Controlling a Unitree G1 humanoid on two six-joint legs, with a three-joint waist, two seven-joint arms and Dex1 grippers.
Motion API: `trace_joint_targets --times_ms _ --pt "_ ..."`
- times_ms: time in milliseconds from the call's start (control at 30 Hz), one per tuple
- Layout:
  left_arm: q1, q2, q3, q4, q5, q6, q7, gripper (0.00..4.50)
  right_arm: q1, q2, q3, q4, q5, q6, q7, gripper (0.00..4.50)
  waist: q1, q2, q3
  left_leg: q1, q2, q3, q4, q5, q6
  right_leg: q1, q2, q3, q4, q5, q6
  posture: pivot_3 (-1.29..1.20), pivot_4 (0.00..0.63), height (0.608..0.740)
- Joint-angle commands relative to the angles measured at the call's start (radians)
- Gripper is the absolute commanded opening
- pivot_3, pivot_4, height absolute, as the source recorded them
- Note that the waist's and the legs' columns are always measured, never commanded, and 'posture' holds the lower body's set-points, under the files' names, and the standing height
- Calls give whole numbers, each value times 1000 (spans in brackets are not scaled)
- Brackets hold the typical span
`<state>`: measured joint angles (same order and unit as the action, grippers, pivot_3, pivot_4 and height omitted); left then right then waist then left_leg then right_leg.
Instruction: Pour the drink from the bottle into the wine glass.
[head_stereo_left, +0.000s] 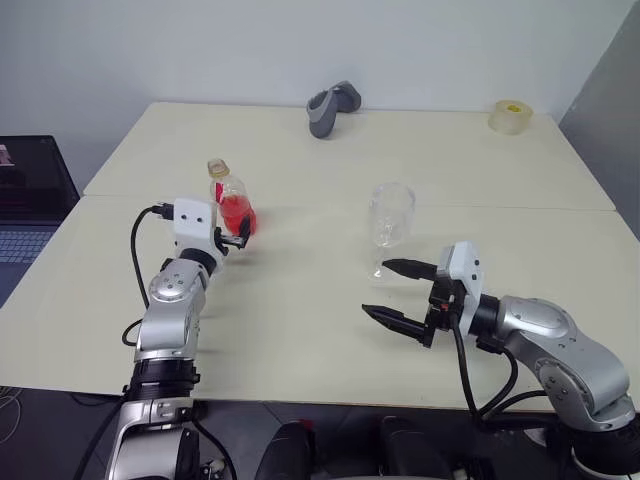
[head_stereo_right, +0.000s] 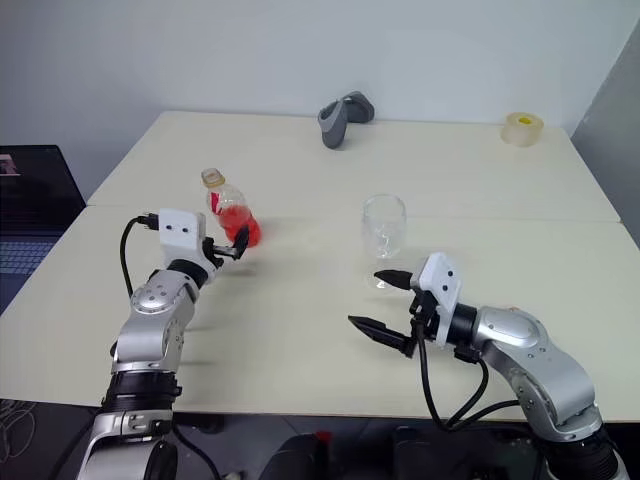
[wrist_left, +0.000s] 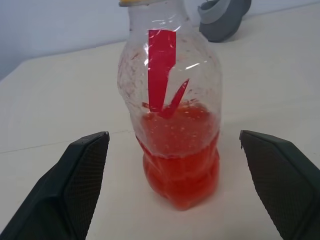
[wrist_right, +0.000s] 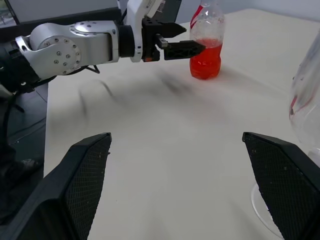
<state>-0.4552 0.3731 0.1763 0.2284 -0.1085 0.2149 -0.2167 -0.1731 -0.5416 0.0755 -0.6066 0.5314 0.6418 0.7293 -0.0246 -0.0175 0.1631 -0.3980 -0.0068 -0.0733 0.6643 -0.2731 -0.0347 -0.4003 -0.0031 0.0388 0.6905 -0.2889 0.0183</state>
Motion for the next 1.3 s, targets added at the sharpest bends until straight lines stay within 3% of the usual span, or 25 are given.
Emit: trace_joint_targets --times_ms 33,567,767,967,1100,1300 --pt "-46 -7 5 41 7 -40 16 4500 -21 3 2 -44 9 -22 -6 4479 0 0 0 0 0 0 0 0 0 0 0 0 0 0 0 0 150 740" --pt "-251 -49 12 411 5 -190 42 4500 -75 13 33 -16 -10 -38 -26 4479 -1 0 0 0 0 0 0 0 0 0 0 -1 0 0 0 0 150 740" --pt "-278 -46 21 458 -15 -220 6 3033 -80 12 23 -29 -5 -29 -44 4500 -1 -1 0 -1 0 0 0 0 0 0 0 -1 0 0 0 0 150 740" --pt "-249 -40 -3 306 -17 -199 -35 1709 -60 17 3 -62 13 -22 -75 4500 -2 -1 0 -2 0 0 0 0 0 -2 0 0 0 0 0 0 150 740" --pt "-254 -16 -116 158 81 -225 -87 1326 -39 14 -45 -93 45 -7 -108 4500 2 -2 1 -3 0 0 0 0 -1 -3 0 0 0 0 0 0 150 740" --pt "-319 -7 -265 107 184 -289 -175 1242 -13 -10 -155 -118 95 15 -143 4500 7 -2 1 -3 -1 0 1 0 0 -2 -1 0 1 0 0 0 150 740"
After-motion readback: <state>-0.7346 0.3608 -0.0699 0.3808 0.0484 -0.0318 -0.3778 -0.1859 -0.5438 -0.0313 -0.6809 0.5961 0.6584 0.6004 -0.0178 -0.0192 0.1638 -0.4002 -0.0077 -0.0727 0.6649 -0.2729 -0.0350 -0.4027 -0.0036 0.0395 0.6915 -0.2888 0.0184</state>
